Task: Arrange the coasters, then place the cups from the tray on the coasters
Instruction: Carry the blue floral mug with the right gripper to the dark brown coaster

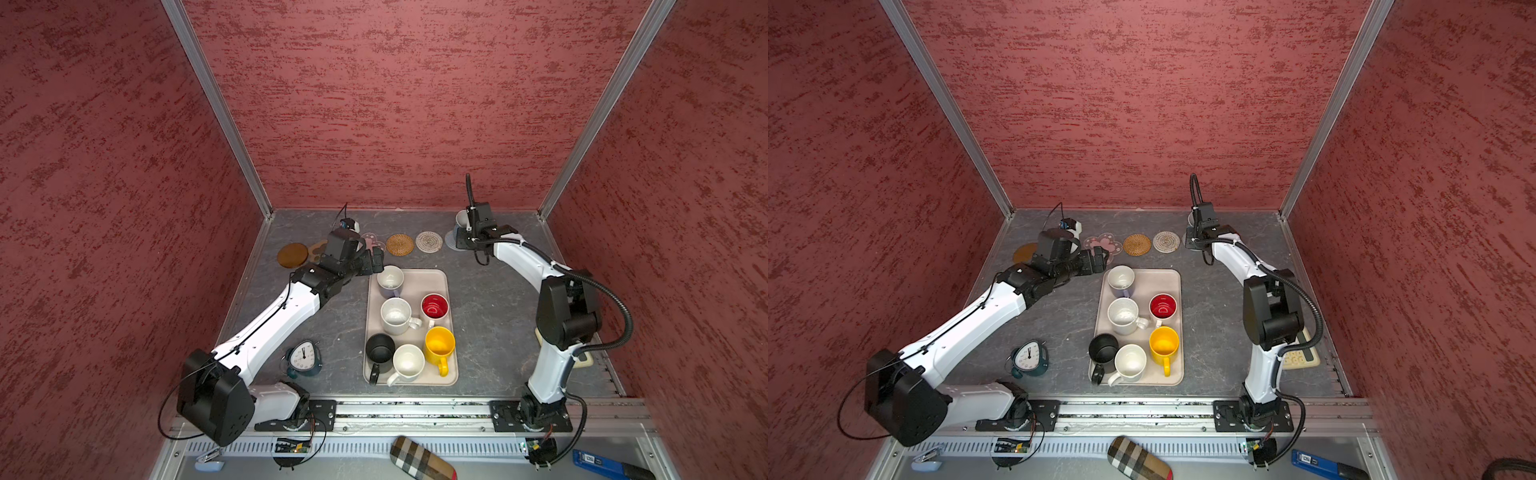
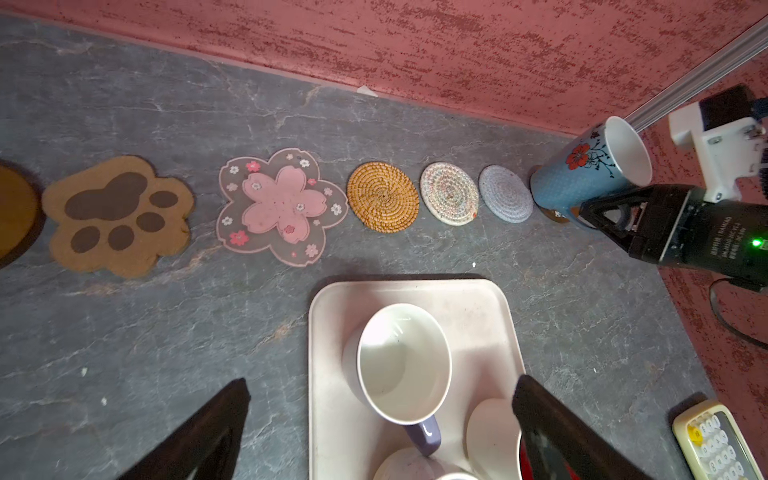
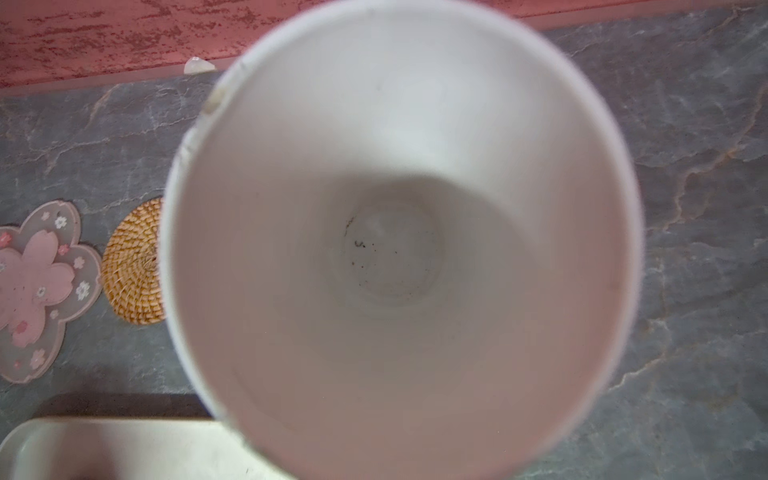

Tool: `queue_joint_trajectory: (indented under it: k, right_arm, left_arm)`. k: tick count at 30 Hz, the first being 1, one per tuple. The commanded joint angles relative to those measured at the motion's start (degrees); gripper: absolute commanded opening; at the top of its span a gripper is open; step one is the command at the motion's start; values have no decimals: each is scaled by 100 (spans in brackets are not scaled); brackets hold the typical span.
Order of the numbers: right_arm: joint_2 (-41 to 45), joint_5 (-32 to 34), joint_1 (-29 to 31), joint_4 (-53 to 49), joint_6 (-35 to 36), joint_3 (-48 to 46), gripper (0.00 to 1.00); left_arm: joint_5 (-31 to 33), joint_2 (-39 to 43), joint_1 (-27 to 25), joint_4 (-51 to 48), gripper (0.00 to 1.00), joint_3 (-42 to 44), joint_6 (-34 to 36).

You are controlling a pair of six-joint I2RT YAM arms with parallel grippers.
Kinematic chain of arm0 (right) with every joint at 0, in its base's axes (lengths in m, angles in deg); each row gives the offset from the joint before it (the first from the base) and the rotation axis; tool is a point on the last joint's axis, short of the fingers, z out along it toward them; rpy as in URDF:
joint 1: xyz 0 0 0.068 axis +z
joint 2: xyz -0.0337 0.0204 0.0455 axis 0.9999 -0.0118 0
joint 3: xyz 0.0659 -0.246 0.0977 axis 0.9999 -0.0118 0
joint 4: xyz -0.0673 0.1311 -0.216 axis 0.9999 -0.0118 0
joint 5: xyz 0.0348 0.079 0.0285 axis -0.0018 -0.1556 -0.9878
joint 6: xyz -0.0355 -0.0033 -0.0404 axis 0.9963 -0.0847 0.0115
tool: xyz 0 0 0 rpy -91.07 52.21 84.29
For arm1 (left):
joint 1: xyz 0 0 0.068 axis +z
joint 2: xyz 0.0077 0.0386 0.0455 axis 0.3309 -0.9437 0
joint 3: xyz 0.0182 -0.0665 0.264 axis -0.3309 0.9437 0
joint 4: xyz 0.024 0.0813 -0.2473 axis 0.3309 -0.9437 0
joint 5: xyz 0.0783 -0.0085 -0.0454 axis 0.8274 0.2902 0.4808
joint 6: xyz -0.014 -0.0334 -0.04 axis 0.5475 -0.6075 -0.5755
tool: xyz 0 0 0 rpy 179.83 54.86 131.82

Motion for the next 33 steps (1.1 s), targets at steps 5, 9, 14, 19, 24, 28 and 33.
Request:
queue_joint_trajectory:
  k: [5, 9, 14, 19, 24, 28, 33]
  right_arm:
    - [-459, 103, -415, 63, 336, 935, 0]
    - [-681, 194, -621, -6, 405, 1136, 0]
    - [-868, 216, -900, 107, 395, 1176, 0]
    - [-959, 680, -945, 269, 512, 1081, 0]
    - [-936, 881, -1031, 549, 508, 802, 0]
    - [-987, 862, -1081, 587, 501, 773, 0]
    - [-1015, 736, -1088, 640, 455, 692, 0]
  left_arm:
    - [155, -795, -31, 951, 100, -159, 125]
    - [162, -1197, -68, 1230, 100, -202, 201]
    - [140, -1500, -95, 1508, 100, -226, 298]
    - [99, -1665, -120, 1734, 100, -160, 289]
    - [0, -1811, -136, 1959, 100, -103, 207]
    - [-37, -1889, -173, 1962, 100, -124, 196]
    - [-15, -1880, -174, 1959, 100, -123, 196]
